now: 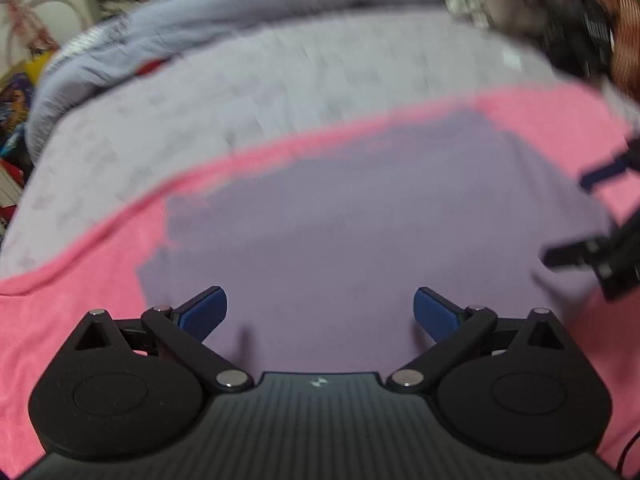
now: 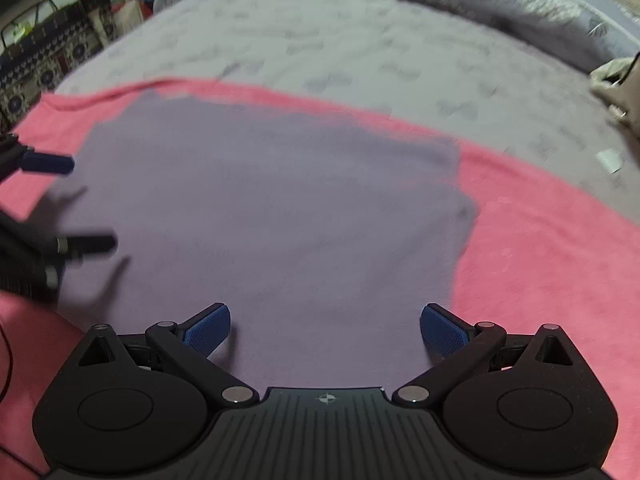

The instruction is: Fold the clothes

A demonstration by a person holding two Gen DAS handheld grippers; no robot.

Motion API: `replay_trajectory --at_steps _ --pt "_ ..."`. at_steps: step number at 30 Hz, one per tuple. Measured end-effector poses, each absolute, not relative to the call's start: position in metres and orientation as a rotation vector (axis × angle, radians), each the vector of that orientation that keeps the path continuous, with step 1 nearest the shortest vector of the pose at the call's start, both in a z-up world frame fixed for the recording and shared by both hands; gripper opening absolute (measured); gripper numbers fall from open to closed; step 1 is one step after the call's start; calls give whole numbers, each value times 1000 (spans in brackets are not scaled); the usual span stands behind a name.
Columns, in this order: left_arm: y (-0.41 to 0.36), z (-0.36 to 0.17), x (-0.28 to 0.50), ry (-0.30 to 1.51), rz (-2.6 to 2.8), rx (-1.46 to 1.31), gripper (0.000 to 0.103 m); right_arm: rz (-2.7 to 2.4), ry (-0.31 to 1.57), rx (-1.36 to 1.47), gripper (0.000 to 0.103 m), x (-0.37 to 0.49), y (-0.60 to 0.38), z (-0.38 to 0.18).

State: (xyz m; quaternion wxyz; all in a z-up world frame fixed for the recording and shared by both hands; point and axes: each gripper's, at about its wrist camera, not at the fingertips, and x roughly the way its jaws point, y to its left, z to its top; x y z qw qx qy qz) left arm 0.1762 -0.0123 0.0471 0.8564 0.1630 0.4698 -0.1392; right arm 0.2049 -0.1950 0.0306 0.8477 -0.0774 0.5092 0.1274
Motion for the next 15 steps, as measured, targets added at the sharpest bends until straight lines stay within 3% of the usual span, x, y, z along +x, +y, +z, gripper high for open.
replay_trajectory --at_steps 7,13,15 --pt "34 26 127 996 -315 298 103 293 1061 -106 103 163 -244 5" --pt "20 51 119 980 -318 460 102 255 1159 108 103 146 -292 14" --pt "17 67 129 922 -357 423 102 242 1152 355 103 142 -316 23"
